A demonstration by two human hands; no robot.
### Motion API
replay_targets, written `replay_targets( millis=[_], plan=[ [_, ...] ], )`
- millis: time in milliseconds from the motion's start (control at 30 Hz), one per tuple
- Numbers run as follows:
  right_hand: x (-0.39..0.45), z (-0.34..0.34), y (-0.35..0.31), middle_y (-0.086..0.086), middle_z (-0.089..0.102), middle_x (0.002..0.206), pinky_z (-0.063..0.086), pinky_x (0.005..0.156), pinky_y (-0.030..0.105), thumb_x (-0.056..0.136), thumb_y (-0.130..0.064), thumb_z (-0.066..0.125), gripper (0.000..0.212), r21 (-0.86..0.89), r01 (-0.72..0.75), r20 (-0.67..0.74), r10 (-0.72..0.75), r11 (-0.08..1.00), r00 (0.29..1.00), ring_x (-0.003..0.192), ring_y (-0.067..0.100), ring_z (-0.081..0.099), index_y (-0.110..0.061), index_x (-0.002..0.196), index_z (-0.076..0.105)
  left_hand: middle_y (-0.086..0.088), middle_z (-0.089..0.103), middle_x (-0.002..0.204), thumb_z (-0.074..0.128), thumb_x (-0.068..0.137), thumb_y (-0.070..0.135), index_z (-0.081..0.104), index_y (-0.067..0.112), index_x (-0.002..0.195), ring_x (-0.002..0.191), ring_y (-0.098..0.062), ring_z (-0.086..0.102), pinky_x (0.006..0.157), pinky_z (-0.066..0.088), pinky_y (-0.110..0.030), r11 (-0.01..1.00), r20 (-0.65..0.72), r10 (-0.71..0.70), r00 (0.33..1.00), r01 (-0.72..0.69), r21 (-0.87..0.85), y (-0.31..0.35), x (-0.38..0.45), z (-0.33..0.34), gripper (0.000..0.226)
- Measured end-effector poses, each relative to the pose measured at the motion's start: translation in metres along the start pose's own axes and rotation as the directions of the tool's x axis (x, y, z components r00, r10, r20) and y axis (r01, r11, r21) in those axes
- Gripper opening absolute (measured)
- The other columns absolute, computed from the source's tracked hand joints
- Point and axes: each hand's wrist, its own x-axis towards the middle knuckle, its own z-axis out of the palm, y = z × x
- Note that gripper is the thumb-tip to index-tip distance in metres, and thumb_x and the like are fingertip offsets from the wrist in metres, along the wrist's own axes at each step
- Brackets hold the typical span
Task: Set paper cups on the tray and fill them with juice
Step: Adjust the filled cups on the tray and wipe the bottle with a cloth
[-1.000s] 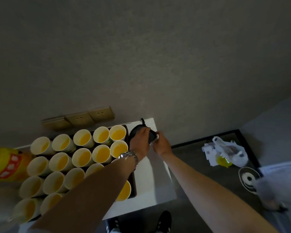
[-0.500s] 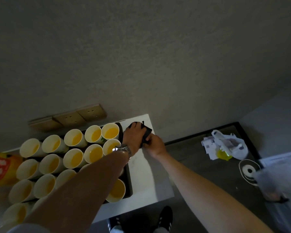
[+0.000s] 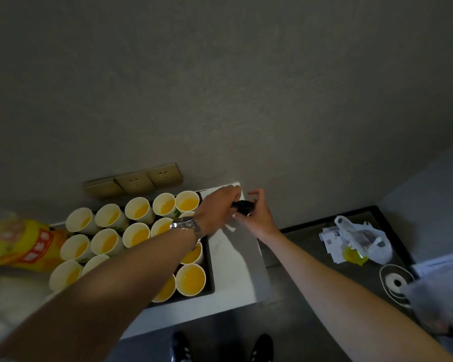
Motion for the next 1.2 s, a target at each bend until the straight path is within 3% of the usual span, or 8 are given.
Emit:
replay_targets(
  millis=[100,233,400,600,733,833,1033,1200],
  plan=[
    [-0.004,-0.006,-0.007,-0.002,0.072,0.112,0.056,0.095,0.033,0.075,-0.015,0.086,0.054,-0.046,0.004,0.052,-0.001,0.999,0.999,0.106,0.010,0.068,-0.020,0.122,0.060,-0.001,0.061,0.096,0.065,0.093,0.018,0.051,0.021,0.095,0.085,-0.022,0.056,0.073,0.048,-0.038,0.991,-0.027,0.048,0.998,-0.051,-0.127,0.012,-0.004,-0.020,0.014],
    [-0.017,-0.015,-0.009,0.000,0.073,0.104,0.056,0.081,0.027,0.080,-0.020,0.085,0.034,-0.172,-0.029,0.094,0.045,0.985,0.995,0.102,0.016,0.068,-0.012,0.109,0.070,0.000,0.052,0.088,0.066,0.098,0.025,0.052,0.019,0.085,0.079,-0.013,0.048,0.067,0.035,-0.022,0.979,-0.159,-0.002,0.987,-0.030,-0.201,0.020,-0.003,-0.042,0.020],
    [-0.033,-0.038,-0.009,-0.015,0.068,0.100,0.049,0.068,0.010,0.092,-0.023,0.073,0.026,-0.096,-0.136,0.193,0.153,0.986,0.969,0.090,-0.003,0.063,-0.023,0.116,0.064,-0.003,0.055,0.089,0.063,0.098,0.030,0.058,0.016,0.084,0.080,-0.017,0.052,0.067,0.034,-0.030,0.964,-0.267,-0.216,0.939,0.162,-0.211,0.013,-0.021,-0.042,0.021],
    [-0.036,-0.071,0.018,0.000,0.067,0.081,0.043,0.063,0.022,0.091,-0.034,0.073,0.022,-0.274,-0.179,0.061,0.203,0.945,0.977,0.082,0.017,0.063,-0.015,0.081,0.066,-0.002,0.065,0.088,0.059,0.100,0.038,0.060,0.018,0.093,0.085,-0.025,0.064,0.066,0.040,-0.032,0.837,-0.159,-0.527,0.835,0.477,-0.270,0.007,-0.057,0.000,0.022],
    [-0.031,-0.074,0.033,0.005,0.069,0.092,0.048,0.066,0.021,0.086,-0.017,0.079,0.014,-0.290,-0.200,-0.013,0.205,0.936,0.979,0.088,0.018,0.063,-0.009,0.094,0.072,-0.012,0.069,0.107,0.057,0.101,0.033,0.061,0.011,0.111,0.100,-0.032,0.066,0.081,0.055,-0.041,0.781,0.003,-0.601,0.799,0.588,-0.208,0.027,-0.064,0.035,0.024],
    [-0.025,-0.067,0.043,0.006,0.068,0.101,0.054,0.081,0.030,0.086,-0.012,0.078,0.015,-0.306,-0.224,-0.031,0.226,0.925,0.974,0.097,0.023,0.064,-0.013,0.098,0.069,-0.015,0.065,0.123,0.055,0.100,0.024,0.055,0.009,0.124,0.112,-0.034,0.064,0.088,0.054,-0.040,0.750,0.095,-0.651,0.753,0.658,-0.068,0.039,-0.067,0.054,0.029],
    [-0.020,-0.048,0.064,0.009,0.064,0.119,0.051,0.098,0.037,0.090,-0.004,0.071,0.027,-0.364,-0.232,-0.011,0.244,0.902,0.970,0.114,0.027,0.060,-0.016,0.113,0.064,-0.012,0.060,0.130,0.065,0.096,0.015,0.033,0.011,0.145,0.116,-0.030,0.065,0.085,0.056,-0.035,0.645,0.041,-0.760,0.649,0.745,0.168,0.059,-0.066,0.071,0.059],
    [-0.033,-0.035,0.069,0.014,0.051,0.138,0.041,0.102,0.030,0.096,-0.007,0.061,0.048,-0.524,-0.137,0.040,0.185,0.840,0.982,0.127,0.030,0.051,-0.011,0.141,0.047,-0.013,0.034,0.148,0.072,0.092,0.029,0.031,0.010,0.149,0.132,-0.032,0.043,0.089,0.056,-0.034,0.708,-0.023,-0.661,0.750,0.633,0.314,0.074,-0.077,0.102,0.073]
  ],
)
